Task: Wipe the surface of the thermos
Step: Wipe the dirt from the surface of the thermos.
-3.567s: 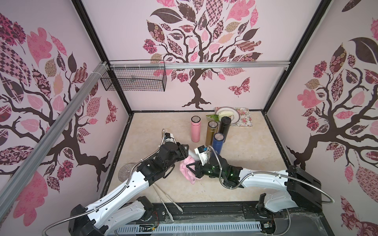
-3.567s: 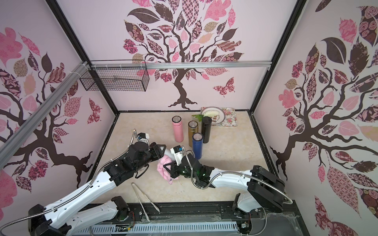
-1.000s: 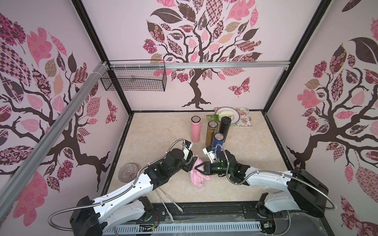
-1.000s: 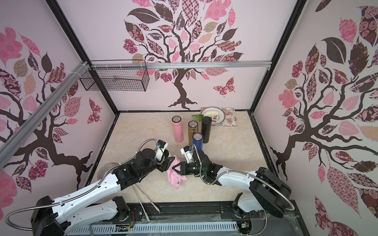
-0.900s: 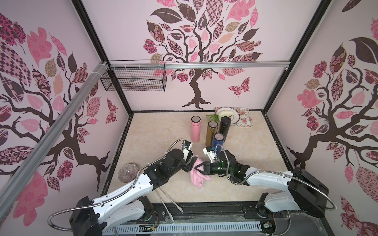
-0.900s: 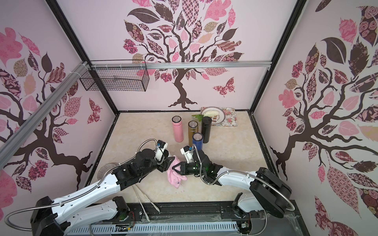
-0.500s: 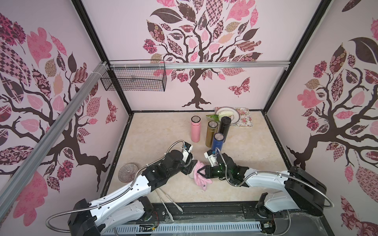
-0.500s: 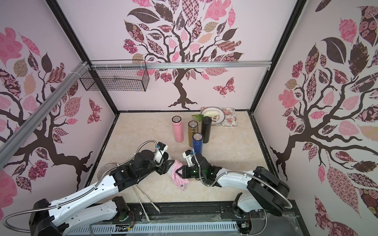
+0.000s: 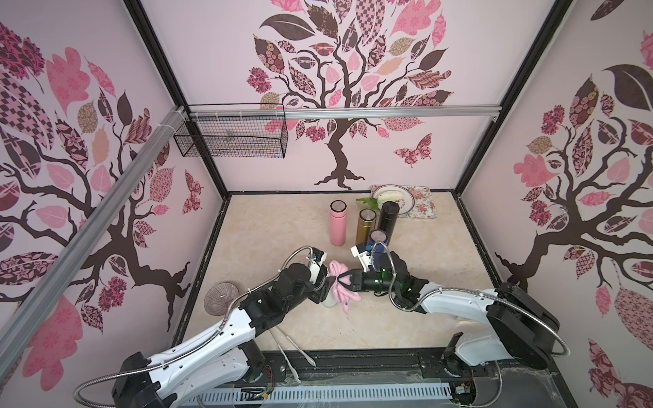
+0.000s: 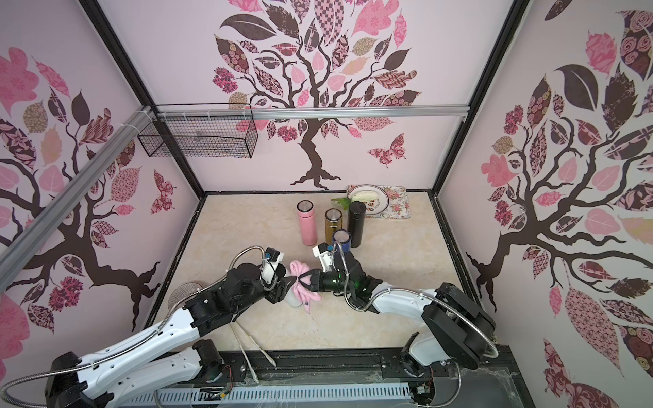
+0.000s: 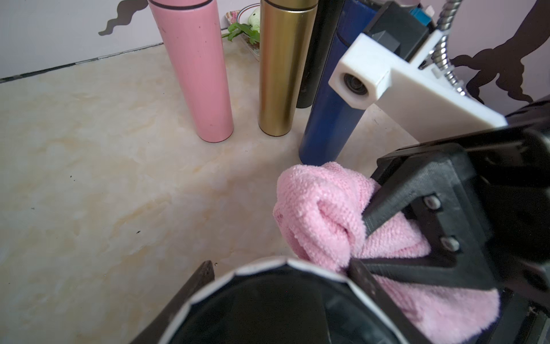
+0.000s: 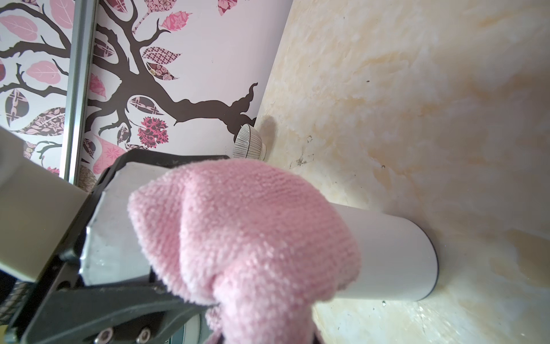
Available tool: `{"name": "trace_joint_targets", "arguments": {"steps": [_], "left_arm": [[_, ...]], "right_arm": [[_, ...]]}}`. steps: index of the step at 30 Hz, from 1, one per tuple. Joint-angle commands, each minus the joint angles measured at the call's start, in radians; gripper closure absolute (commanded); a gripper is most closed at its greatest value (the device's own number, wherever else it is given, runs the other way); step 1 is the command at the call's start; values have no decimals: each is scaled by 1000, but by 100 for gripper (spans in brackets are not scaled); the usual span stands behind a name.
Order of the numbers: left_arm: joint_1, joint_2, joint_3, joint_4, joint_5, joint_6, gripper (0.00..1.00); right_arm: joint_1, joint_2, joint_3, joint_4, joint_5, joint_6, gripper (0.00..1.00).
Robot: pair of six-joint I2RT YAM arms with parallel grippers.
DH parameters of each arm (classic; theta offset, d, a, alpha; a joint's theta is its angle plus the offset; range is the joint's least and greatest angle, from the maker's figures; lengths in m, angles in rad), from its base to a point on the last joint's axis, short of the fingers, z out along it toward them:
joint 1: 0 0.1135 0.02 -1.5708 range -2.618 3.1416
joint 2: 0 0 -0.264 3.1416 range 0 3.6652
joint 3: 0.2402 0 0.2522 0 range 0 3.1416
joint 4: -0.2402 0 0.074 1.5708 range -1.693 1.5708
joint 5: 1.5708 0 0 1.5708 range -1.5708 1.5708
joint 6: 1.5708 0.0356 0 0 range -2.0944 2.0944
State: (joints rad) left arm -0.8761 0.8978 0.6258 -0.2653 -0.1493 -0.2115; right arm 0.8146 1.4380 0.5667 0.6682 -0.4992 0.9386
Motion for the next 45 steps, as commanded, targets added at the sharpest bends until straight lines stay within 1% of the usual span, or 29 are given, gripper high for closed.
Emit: {"name": "trace_joint_targets", "arguments": {"steps": [1, 3, 8, 10, 13, 16, 19, 21, 23, 27, 29, 32, 36, 38, 41, 45], "left_arm": [[-31, -12, -20, 140, 133, -33, 100], [-32, -7, -16, 137, 127, -29, 100], [-32, 3, -13, 150, 103, -32, 100], [-32, 13, -6, 149, 86, -37, 100], [-32, 30, 15, 145, 30, -79, 100], [-32, 77, 68, 108, -48, -152, 100], [-32, 148, 150, 2, -139, -249, 100], [-32, 184, 196, -57, -162, -306, 100], [-32, 211, 241, -109, -171, -358, 100], [-32, 240, 317, -226, -209, -482, 100], [-31, 248, 354, -292, -230, -535, 100], [-32, 255, 375, -326, -224, -594, 100], [-32, 284, 387, -332, -213, -638, 100], [-32, 300, 391, -331, -217, -655, 100], [-33, 324, 399, -325, -203, -672, 100], [-31, 333, 387, -285, -183, -689, 100]], "right_arm": [[14, 58, -38, 84, 18, 29, 100], [14, 71, -74, 48, 27, 22, 100], [16, 56, -194, 27, 110, 27, 100], [19, 28, -203, -19, 134, 10, 100], [27, -21, -185, -92, 155, -28, 100], [52, -110, -139, -140, 182, -90, 100], [84, -181, -84, -145, 180, -151, 100], [109, -197, -49, -145, 177, -187, 100], [117, -179, -23, -173, 194, -199, 100], [118, -93, -35, -291, 333, -159, 100], [118, -51, -51, -328, 377, -139, 100], [132, -9, -76, -305, 413, -135, 100], [164, 24, -49, -212, 389, -192, 100], [187, 9, -31, -151, 374, -232, 100], [218, -41, -21, -94, 387, -275, 100], [237, -88, -9, -65, 377, -324, 100]]}}
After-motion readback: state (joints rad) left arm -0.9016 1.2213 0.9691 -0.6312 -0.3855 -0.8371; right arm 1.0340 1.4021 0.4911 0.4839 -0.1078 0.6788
